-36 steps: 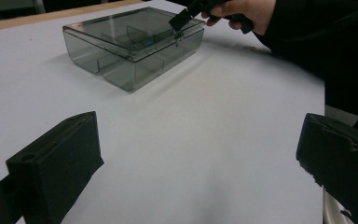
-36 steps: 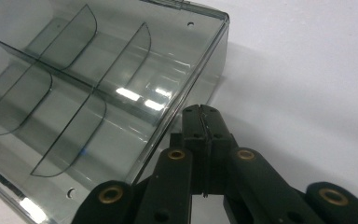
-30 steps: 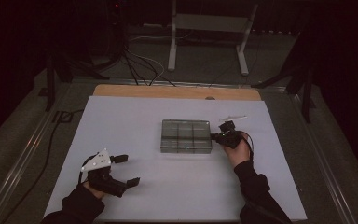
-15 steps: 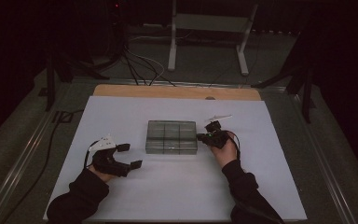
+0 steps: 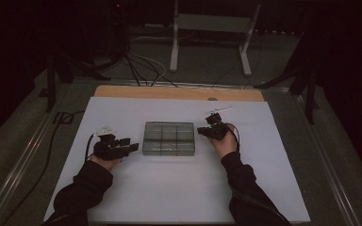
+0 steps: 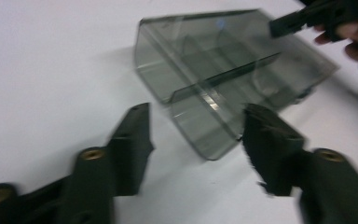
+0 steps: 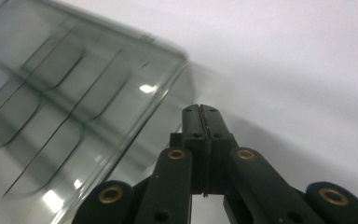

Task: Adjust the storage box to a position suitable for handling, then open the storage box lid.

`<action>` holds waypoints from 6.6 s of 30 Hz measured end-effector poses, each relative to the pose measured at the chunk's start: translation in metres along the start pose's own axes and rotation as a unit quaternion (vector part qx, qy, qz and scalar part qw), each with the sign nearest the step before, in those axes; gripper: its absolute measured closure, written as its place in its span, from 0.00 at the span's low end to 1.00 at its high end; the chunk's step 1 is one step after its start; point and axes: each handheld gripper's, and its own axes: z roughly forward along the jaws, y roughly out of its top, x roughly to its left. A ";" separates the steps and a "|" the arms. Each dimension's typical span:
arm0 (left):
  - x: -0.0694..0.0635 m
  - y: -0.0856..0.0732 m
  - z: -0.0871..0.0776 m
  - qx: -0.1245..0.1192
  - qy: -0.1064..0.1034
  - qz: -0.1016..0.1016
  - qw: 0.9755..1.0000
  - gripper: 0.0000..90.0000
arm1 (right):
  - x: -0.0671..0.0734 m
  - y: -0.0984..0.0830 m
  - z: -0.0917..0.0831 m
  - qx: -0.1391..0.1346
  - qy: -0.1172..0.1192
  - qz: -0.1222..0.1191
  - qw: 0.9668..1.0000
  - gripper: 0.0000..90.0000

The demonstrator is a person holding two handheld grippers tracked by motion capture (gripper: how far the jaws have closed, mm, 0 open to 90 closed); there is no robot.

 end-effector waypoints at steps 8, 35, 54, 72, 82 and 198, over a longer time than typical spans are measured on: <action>0.001 0.001 0.025 0.052 0.007 0.035 0.998 0.94 | -0.015 0.017 0.022 0.010 -0.009 0.022 1.000 1.00; -0.006 0.005 0.027 0.090 -0.044 0.039 0.994 1.00 | -0.008 0.025 0.036 0.011 0.019 0.031 0.999 1.00; -0.037 -0.018 0.008 0.115 -0.085 0.068 0.987 1.00 | 0.010 -0.015 0.006 0.016 0.020 0.007 1.000 1.00; -0.068 -0.035 -0.003 0.132 -0.119 0.098 0.979 1.00 | 0.021 -0.050 -0.025 0.027 0.025 0.019 0.999 1.00; -0.082 -0.046 -0.006 0.132 -0.146 0.105 0.975 1.00 | 0.024 -0.069 -0.040 0.023 0.030 0.024 0.999 1.00; -0.099 -0.061 -0.048 0.087 -0.215 0.216 0.949 0.25 | 0.022 -0.179 -0.151 -0.046 0.212 -0.180 0.959 0.64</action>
